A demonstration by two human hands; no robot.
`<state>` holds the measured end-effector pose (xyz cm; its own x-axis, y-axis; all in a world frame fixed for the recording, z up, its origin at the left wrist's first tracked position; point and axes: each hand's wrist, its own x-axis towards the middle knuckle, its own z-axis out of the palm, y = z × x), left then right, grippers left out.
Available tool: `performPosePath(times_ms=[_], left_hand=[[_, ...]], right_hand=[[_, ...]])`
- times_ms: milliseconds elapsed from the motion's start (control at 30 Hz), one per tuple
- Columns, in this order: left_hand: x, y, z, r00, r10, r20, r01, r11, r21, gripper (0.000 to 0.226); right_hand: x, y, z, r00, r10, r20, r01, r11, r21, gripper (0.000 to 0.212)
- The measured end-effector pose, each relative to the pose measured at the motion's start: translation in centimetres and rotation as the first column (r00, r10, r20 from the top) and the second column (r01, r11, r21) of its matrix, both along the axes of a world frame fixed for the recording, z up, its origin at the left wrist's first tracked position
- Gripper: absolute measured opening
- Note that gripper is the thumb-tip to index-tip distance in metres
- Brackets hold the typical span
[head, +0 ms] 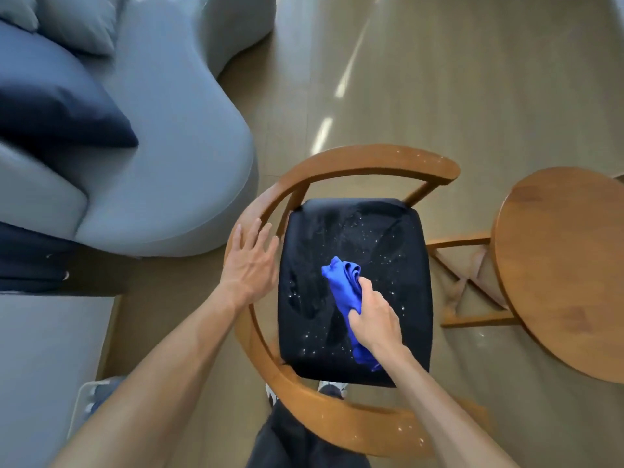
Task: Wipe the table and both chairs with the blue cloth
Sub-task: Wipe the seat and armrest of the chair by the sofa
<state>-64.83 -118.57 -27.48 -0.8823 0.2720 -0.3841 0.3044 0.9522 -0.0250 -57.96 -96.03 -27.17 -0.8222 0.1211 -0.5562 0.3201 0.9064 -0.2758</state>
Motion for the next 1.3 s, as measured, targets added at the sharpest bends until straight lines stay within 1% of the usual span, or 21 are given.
performPosePath(times_ms=[133, 300, 433, 567, 600, 633, 733, 833, 900, 1000, 1067, 1167, 1233, 1300], left_hand=[[-3.7, 1.2, -2.1, 0.998, -0.03, -0.062, 0.031, 0.999, 0.009, 0.056], [-7.5, 2.4, -4.7, 0.993, -0.046, -0.108, 0.045, 0.999, -0.011, 0.06], [-9.5, 2.4, -5.9, 0.993, 0.014, -0.119, -0.008, 0.999, 0.046, 0.064], [-11.9, 2.7, -7.2, 0.991, 0.102, -0.091, -0.098, 0.994, 0.055, 0.07], [-12.4, 2.9, -7.6, 0.988, 0.127, -0.083, -0.124, 0.991, 0.046, 0.071], [-13.0, 3.1, -8.0, 0.986, 0.147, -0.077, -0.145, 0.989, 0.034, 0.072], [-13.9, 3.8, -9.2, 0.981, 0.17, -0.095, -0.173, 0.985, -0.018, 0.077], [-14.1, 4.8, -10.0, 0.97, 0.19, -0.15, -0.204, 0.975, -0.086, 0.079], [-14.0, 5.0, -10.4, 0.961, 0.204, -0.185, -0.224, 0.97, -0.092, 0.079], [-13.9, 4.8, -11.3, 0.946, 0.195, -0.26, -0.222, 0.972, -0.079, 0.081], [-14.0, 4.9, -11.6, 0.931, 0.221, -0.289, -0.247, 0.967, -0.056, 0.083], [-14.3, 5.3, -11.8, 0.921, 0.282, -0.268, -0.298, 0.955, -0.018, 0.082], [-14.3, 5.3, -11.8, 0.908, 0.311, -0.282, -0.322, 0.947, 0.006, 0.082], [-14.4, 5.3, -11.8, 0.901, 0.319, -0.295, -0.326, 0.945, 0.026, 0.081]], right_hand=[[-2.5, -1.3, -3.7, 0.996, -0.086, 0.017, 0.087, 0.995, -0.047, 0.05], [-6.6, -2.4, -6.9, 0.99, -0.137, -0.033, 0.131, 0.982, -0.137, 0.047], [-9.6, -3.1, -8.5, 0.99, -0.128, -0.066, 0.114, 0.977, -0.178, 0.044], [-12.0, -3.1, -10.9, 0.987, -0.155, -0.045, 0.133, 0.942, -0.309, 0.055], [-12.5, -2.9, -11.8, 0.988, -0.145, -0.045, 0.126, 0.947, -0.294, 0.059], [-12.9, -2.7, -12.7, 0.991, -0.125, -0.054, 0.108, 0.964, -0.243, 0.063], [-13.4, -2.8, -15.8, 0.993, -0.028, -0.113, 0.024, 0.999, -0.038, 0.073], [-13.0, -5.1, -18.8, 0.988, 0.087, -0.131, -0.075, 0.993, 0.094, 0.078], [-12.9, -7.0, -21.0, 0.978, 0.084, -0.193, -0.05, 0.984, 0.172, 0.083], [-12.9, -8.2, -23.7, 0.973, 0.06, -0.221, -0.013, 0.978, 0.208, 0.078], [-12.9, -7.7, -24.7, 0.957, 0.112, -0.267, -0.06, 0.979, 0.194, 0.068], [-13.3, -5.8, -25.8, 0.904, 0.237, -0.356, -0.173, 0.964, 0.202, 0.052], [-13.7, -4.7, -26.4, 0.863, 0.295, -0.409, -0.225, 0.951, 0.21, 0.05], [-14.1, -4.3, -26.6, 0.843, 0.303, -0.444, -0.227, 0.95, 0.216, 0.055]])
